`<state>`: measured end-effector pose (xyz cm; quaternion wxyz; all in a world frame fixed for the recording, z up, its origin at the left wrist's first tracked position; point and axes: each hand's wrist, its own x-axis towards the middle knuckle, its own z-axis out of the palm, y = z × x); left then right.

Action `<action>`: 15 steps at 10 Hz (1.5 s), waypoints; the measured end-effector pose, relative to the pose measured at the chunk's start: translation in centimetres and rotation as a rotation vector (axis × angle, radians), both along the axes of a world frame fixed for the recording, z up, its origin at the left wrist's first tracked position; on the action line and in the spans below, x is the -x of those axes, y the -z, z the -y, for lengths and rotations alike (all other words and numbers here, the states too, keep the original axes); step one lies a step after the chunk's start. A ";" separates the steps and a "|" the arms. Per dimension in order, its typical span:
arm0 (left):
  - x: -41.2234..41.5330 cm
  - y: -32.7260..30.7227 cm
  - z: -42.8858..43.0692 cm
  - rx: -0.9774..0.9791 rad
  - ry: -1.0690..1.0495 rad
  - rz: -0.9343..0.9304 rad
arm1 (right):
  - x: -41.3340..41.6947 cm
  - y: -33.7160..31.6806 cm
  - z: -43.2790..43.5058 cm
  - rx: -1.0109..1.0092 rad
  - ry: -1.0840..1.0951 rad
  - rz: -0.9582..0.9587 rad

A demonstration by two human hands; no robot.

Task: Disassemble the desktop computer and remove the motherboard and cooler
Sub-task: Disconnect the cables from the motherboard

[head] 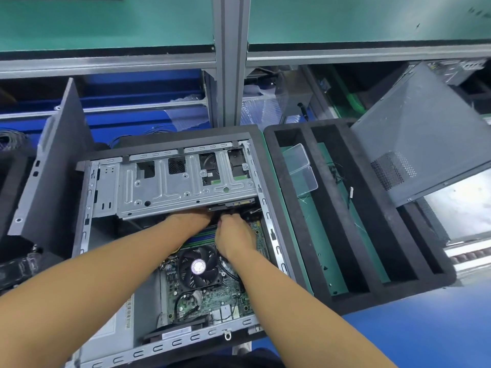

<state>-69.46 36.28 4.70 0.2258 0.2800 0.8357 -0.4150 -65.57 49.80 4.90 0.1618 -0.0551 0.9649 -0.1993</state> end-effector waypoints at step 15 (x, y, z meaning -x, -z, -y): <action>-1.2 0.1 1.9 -0.530 -0.288 -0.217 | 0.5 0.1 0.0 -0.043 -0.070 -0.014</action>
